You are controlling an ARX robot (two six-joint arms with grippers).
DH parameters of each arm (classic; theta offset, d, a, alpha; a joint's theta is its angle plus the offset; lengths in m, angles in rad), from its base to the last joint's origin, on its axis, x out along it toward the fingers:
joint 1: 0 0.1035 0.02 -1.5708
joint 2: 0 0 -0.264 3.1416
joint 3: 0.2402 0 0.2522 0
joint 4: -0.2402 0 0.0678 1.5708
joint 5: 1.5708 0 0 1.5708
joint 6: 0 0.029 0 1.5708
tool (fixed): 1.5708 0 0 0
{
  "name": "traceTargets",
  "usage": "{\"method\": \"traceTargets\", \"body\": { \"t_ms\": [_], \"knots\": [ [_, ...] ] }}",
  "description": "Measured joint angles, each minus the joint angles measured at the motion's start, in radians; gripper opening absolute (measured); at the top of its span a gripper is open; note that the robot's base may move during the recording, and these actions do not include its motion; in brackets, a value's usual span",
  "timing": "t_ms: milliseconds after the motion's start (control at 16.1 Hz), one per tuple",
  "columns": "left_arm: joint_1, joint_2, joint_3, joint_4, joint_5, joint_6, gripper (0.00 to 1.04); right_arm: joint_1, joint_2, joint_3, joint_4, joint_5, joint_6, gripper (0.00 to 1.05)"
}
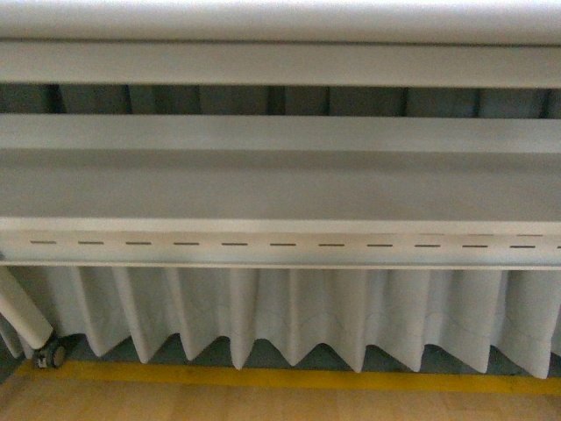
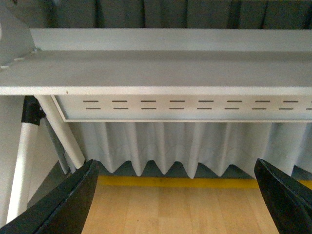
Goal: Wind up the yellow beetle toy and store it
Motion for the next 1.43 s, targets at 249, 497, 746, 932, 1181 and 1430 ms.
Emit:
{"method": "traceTargets", "body": {
  "t_ms": [249,497,746,932,1181,1430],
  "knots": [
    [0.0,0.0,0.0,0.002,0.0,0.0,0.98,0.0,0.0,0.0,0.001,0.001,0.001,0.98],
    [0.0,0.0,0.0,0.003,0.0,0.0,0.98,0.0,0.0,0.0,0.002,0.0,0.001,0.98],
    [0.0,0.0,0.0,0.003,0.0,0.0,0.98,0.0,0.0,0.0,0.002,0.0,0.001,0.98],
    [0.0,0.0,0.0,0.003,0.0,0.0,0.98,0.0,0.0,0.0,0.002,0.0,0.001,0.98],
    [0.0,0.0,0.0,0.003,0.0,0.0,0.98,0.0,0.0,0.0,0.002,0.0,0.001,0.98],
    [0.0,0.0,0.0,0.003,0.0,0.0,0.98,0.0,0.0,0.0,0.002,0.0,0.001,0.98]
  ]
}}
